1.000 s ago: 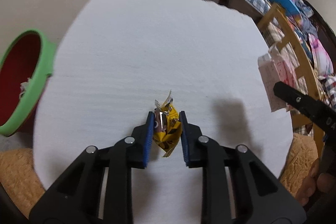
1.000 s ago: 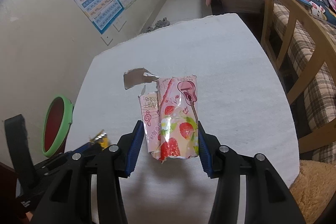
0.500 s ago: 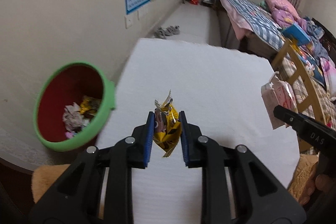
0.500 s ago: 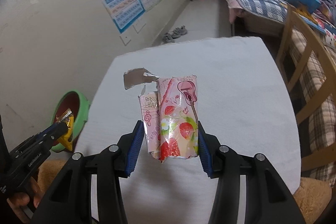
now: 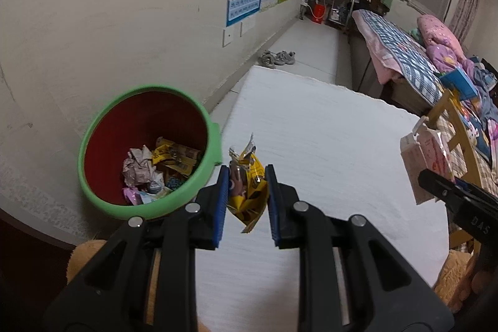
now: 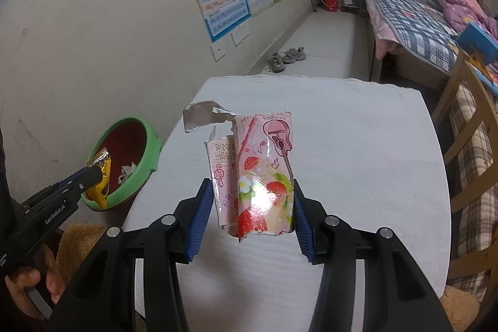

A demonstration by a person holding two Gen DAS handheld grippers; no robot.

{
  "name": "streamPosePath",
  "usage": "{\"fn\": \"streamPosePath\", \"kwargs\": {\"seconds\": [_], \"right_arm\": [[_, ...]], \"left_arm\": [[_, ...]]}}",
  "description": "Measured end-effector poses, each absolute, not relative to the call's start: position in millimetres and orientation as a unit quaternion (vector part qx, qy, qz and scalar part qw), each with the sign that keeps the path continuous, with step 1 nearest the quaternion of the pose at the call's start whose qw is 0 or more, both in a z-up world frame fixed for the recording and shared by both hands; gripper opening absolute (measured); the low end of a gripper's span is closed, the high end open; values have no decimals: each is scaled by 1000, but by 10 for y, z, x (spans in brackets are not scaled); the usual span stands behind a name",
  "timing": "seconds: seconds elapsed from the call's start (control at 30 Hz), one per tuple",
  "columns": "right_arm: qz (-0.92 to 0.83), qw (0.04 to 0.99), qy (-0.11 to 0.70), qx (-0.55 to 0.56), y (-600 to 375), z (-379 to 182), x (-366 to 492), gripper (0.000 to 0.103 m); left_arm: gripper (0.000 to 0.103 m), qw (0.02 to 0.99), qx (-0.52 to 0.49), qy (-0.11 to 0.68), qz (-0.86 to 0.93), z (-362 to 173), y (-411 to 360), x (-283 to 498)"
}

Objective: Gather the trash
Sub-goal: 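Carry the strawberry packet and yellow packet over the bin with both grippers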

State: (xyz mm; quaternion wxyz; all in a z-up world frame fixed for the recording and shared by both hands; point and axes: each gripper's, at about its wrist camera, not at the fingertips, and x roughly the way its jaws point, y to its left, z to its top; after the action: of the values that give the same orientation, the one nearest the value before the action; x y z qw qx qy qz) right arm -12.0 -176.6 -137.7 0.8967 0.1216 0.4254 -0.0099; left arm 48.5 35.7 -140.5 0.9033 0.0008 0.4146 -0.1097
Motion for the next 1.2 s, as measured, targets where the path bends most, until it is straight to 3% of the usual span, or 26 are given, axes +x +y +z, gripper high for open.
{"fn": "streamPosePath", "kwargs": {"seconds": [1.2], "right_arm": [[79,896,435,24,-709,-1312,373,48]], "left_arm": [[22,913,-36,405,-19,-1497,1361,711]]}}
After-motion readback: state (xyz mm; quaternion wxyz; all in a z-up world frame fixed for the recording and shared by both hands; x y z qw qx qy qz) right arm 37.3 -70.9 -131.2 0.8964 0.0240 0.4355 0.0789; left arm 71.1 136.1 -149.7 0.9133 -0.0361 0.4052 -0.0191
